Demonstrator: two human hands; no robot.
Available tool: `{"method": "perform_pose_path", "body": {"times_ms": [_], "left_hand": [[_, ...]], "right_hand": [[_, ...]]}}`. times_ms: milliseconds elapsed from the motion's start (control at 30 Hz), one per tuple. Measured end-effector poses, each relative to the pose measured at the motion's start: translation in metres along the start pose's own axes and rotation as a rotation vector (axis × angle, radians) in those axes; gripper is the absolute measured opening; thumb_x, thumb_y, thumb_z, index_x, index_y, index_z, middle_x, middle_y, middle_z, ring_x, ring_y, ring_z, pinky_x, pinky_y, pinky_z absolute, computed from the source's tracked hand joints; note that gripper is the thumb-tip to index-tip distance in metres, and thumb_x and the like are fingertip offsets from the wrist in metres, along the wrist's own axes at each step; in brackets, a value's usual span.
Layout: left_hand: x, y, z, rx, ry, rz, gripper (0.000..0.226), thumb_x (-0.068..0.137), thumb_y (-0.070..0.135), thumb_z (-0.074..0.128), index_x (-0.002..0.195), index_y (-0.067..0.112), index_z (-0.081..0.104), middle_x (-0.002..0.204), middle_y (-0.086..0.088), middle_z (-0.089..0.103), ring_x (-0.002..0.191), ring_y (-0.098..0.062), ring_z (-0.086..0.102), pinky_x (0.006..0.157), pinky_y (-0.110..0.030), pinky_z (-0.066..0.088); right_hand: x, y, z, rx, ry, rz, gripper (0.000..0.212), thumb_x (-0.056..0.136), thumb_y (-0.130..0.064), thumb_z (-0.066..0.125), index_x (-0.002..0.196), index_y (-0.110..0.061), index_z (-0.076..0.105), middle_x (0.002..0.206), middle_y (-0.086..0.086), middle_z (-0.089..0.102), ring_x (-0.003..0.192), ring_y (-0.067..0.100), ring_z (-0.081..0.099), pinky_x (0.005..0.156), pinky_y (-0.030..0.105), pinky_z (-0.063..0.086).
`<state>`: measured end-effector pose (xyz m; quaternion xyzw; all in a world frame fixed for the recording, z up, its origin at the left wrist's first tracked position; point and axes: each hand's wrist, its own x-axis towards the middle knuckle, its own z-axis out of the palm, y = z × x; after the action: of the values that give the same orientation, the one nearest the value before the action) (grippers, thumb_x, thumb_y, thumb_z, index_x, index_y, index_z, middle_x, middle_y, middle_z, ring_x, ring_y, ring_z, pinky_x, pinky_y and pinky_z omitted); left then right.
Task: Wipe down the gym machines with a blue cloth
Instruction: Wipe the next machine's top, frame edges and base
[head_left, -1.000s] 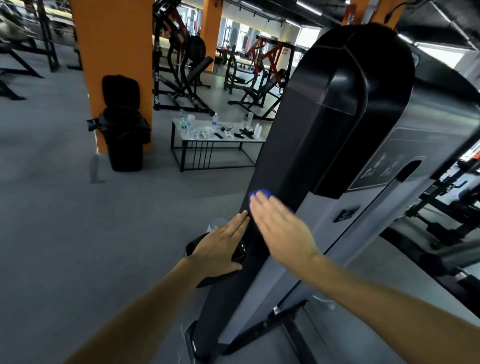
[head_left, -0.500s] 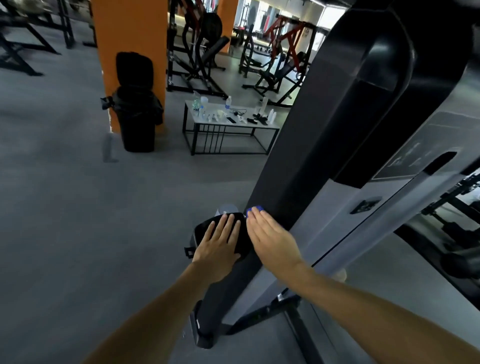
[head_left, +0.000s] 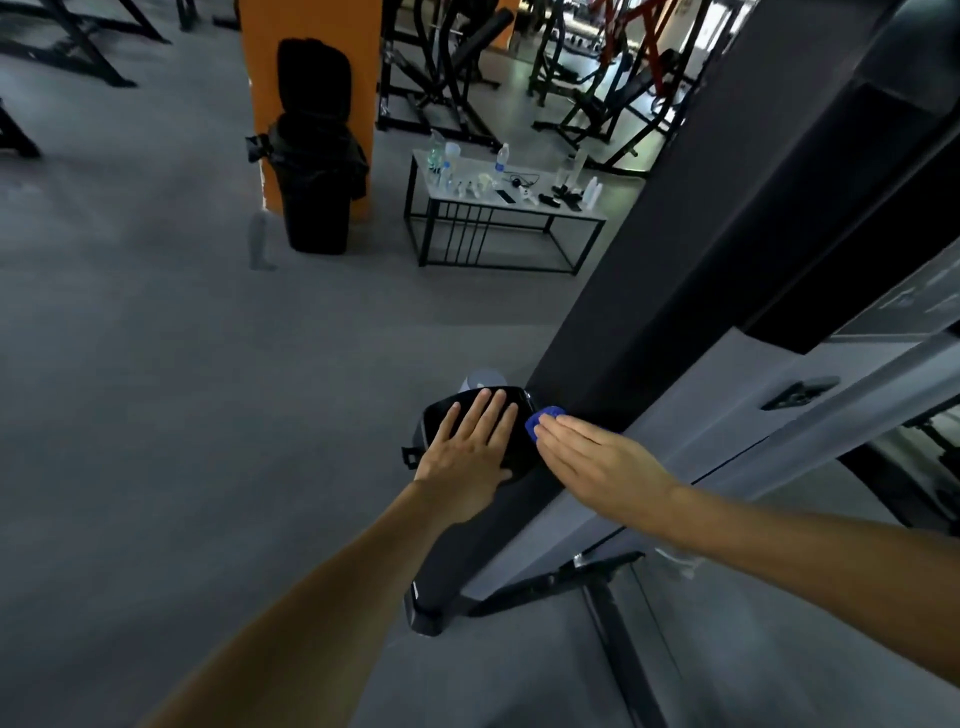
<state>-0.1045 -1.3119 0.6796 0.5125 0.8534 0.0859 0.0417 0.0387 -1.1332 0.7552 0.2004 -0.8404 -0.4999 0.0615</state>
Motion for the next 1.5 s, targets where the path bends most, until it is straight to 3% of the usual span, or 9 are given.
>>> {"method": "perform_pose_path", "body": {"times_ms": [233, 467, 600, 767, 1000, 1200, 1267, 1400, 1500], "left_hand": [[-0.002, -0.001, -0.001, -0.013, 0.007, -0.006, 0.083, 0.109, 0.045, 0.042, 0.164, 0.017, -0.014, 0.172, -0.004, -0.021, 0.158, -0.023, -0.022, 0.130, -0.047, -0.005], [-0.002, 0.000, -0.002, 0.001, -0.010, -0.008, 0.084, 0.109, 0.047, 0.041, 0.164, 0.017, -0.015, 0.172, -0.005, -0.021, 0.158, -0.024, -0.022, 0.130, -0.049, -0.004], [-0.002, 0.002, -0.002, 0.012, -0.009, -0.019, 0.081, 0.110, 0.045, 0.039, 0.164, 0.016, -0.015, 0.172, -0.006, -0.022, 0.158, -0.025, -0.023, 0.127, -0.048, -0.009], [-0.003, 0.002, -0.005, 0.044, -0.003, -0.024, 0.081, 0.110, 0.046, 0.040, 0.164, 0.016, -0.013, 0.172, -0.005, -0.020, 0.158, -0.025, -0.021, 0.128, -0.048, -0.008], [-0.004, 0.005, -0.009, 0.005, -0.029, -0.018, 0.082, 0.110, 0.044, 0.040, 0.164, 0.015, -0.014, 0.172, -0.007, -0.020, 0.158, -0.025, -0.022, 0.129, -0.050, -0.007], [-0.005, 0.003, -0.010, -0.029, -0.031, -0.007, 0.081, 0.111, 0.042, 0.040, 0.164, 0.015, -0.015, 0.171, -0.007, -0.022, 0.157, -0.025, -0.025, 0.129, -0.049, -0.008], [-0.004, 0.002, -0.009, -0.025, -0.023, -0.008, 0.081, 0.110, 0.043, 0.040, 0.164, 0.015, -0.014, 0.172, -0.007, -0.022, 0.157, -0.025, -0.024, 0.128, -0.049, -0.009], [-0.003, 0.002, -0.003, -0.014, 0.012, -0.001, 0.083, 0.109, 0.045, 0.042, 0.165, 0.015, -0.012, 0.173, -0.006, -0.018, 0.158, -0.025, -0.021, 0.128, -0.049, -0.007], [-0.003, 0.001, 0.001, -0.011, 0.039, 0.006, 0.082, 0.109, 0.046, 0.041, 0.165, 0.016, -0.011, 0.173, -0.005, -0.017, 0.159, -0.024, -0.020, 0.129, -0.049, -0.006]], "right_hand": [[0.045, -0.017, -0.023, 0.019, -0.251, 0.102, 0.064, 0.109, -0.029, 0.030, 0.158, 0.009, 0.014, 0.166, 0.027, 0.018, 0.155, 0.040, 0.016, 0.128, 0.050, 0.005], [0.004, -0.010, -0.013, 0.001, -0.092, 0.041, 0.056, 0.101, -0.013, 0.027, 0.152, 0.007, 0.037, 0.156, 0.023, 0.043, 0.148, 0.037, 0.038, 0.126, 0.046, 0.019], [0.014, -0.001, -0.011, -0.013, -0.085, -0.039, 0.061, 0.105, -0.021, 0.036, 0.155, 0.010, 0.024, 0.161, 0.026, 0.031, 0.151, 0.040, 0.028, 0.128, 0.050, 0.014], [0.031, -0.015, -0.021, -0.022, -0.162, 0.041, 0.062, 0.107, -0.025, 0.035, 0.156, 0.010, 0.023, 0.163, 0.026, 0.029, 0.153, 0.040, 0.025, 0.126, 0.050, 0.008], [-0.028, 0.024, -0.033, 0.028, -0.069, -0.063, 0.049, 0.095, -0.006, 0.038, 0.139, -0.002, 0.060, 0.151, 0.014, 0.052, 0.145, 0.032, 0.043, 0.125, 0.044, 0.020], [-0.012, 0.033, -0.036, -0.004, 0.051, 0.256, 0.052, 0.105, -0.002, 0.019, 0.155, 0.003, 0.033, 0.164, 0.019, 0.031, 0.152, 0.034, 0.030, 0.127, 0.044, 0.022], [0.004, 0.027, -0.036, 0.019, 0.056, 0.354, 0.050, 0.106, -0.006, 0.029, 0.155, 0.002, 0.036, 0.163, 0.019, 0.034, 0.152, 0.035, 0.029, 0.127, 0.045, 0.021], [0.013, -0.023, -0.021, 0.133, -0.103, 0.271, 0.055, 0.096, -0.021, 0.060, 0.146, -0.002, 0.050, 0.156, 0.017, 0.045, 0.148, 0.036, 0.036, 0.127, 0.045, 0.022], [0.018, -0.033, -0.018, 0.191, -0.100, 0.285, 0.046, 0.099, -0.017, 0.055, 0.143, -0.004, 0.054, 0.150, 0.012, 0.053, 0.143, 0.031, 0.045, 0.124, 0.041, 0.025]]}}
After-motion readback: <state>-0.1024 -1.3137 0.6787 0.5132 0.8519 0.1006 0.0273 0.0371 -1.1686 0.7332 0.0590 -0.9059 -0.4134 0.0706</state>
